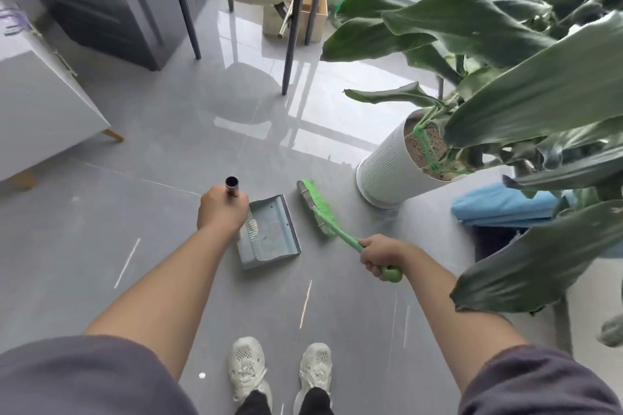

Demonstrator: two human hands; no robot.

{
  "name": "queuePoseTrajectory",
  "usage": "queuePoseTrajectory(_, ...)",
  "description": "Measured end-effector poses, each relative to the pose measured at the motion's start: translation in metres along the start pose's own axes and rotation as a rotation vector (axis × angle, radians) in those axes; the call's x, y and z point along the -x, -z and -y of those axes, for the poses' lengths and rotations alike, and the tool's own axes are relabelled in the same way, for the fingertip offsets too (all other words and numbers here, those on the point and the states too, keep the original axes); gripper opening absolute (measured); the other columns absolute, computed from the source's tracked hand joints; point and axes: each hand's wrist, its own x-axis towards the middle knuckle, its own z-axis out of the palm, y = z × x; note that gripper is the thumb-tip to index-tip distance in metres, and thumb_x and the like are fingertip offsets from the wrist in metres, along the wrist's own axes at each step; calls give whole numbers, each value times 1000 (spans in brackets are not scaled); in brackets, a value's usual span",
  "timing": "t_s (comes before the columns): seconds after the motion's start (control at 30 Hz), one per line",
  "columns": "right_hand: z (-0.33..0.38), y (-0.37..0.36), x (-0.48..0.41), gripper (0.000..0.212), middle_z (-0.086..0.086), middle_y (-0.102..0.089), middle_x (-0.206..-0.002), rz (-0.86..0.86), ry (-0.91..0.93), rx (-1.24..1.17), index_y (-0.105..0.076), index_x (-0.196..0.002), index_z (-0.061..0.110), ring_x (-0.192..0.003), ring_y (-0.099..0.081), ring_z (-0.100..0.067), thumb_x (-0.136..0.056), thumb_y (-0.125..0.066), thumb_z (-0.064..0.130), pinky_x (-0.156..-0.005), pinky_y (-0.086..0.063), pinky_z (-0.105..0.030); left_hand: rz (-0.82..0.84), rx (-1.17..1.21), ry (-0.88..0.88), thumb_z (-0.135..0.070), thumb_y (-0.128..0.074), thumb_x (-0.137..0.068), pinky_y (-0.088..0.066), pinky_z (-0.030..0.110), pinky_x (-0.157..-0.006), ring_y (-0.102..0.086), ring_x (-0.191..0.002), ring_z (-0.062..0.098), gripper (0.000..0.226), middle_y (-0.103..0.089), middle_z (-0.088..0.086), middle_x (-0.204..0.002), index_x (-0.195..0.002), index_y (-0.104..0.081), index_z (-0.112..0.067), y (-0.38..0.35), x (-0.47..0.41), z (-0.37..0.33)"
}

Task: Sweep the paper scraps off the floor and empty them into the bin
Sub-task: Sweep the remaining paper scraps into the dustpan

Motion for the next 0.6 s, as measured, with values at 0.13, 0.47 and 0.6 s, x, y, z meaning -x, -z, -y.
queuePoseTrajectory(0.13, -9, 28, 24, 58, -1, -35, -61, 162, -31, -309, -35, -145, 30, -36, -31, -7, -94, -38, 2, -36, -29, -14, 17, 27, 49, -10, -44, -85, -37, 25, -55, -49, -58, 28, 20, -60, 17, -85, -81, -60, 1, -2, 7, 8)
queuePoseTrajectory(0.47, -38, 22, 81, 52, -1, -38, -60, 171, 47, -365, -41, -139, 30, -35, -30, -4, -96, -37, 2, -34, -27, -13, -54, 91, 91, -12, -44, -86, -36, 28, -61, -48, -70, 31, 24, -53, 14, -78, -62, -43, -6, 1, 71, 23)
queuePoseTrajectory(0.6, -36, 3, 95, 55, -2, -38, -61, 41, 64, -300, -39, -143, 26, -31, -33, -5, -95, -36, 1, -32, -30, -12, -119, 152, 127, -9, -43, -84, -36, 28, -60, -46, -67, 31, 25, -46, 8, -64, -60, -41, -7, 20, 107, 44)
